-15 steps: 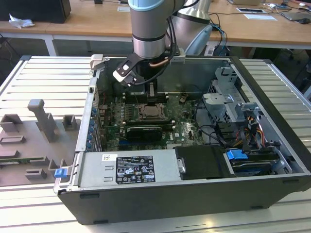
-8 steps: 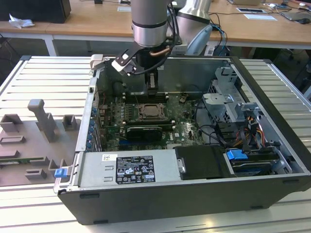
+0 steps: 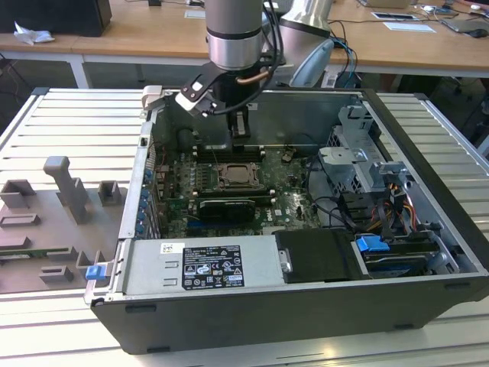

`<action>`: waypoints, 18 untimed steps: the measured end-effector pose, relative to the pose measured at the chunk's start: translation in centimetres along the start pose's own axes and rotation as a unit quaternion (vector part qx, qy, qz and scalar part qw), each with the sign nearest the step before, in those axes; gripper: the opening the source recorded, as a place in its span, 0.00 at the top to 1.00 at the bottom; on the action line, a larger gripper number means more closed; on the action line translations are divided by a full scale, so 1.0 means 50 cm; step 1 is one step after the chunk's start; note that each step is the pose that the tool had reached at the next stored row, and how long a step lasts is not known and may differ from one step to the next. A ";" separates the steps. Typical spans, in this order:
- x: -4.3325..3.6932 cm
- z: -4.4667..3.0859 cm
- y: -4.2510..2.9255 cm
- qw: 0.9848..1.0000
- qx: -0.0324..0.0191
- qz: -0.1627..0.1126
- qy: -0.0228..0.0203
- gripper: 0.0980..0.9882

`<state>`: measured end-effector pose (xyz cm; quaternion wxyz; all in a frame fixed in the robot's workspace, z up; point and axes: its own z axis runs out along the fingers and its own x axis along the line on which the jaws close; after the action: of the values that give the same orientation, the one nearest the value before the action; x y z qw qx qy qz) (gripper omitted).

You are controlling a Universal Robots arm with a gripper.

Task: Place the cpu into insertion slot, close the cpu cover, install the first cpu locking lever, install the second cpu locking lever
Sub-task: 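Install the first cpu locking lever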

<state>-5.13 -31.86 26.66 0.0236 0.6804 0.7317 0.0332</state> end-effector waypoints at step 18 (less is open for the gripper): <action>0.000 0.000 0.000 0.997 0.001 -0.074 0.006 0.99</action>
<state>-5.13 -31.86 26.66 0.0211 0.6239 0.7805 0.0349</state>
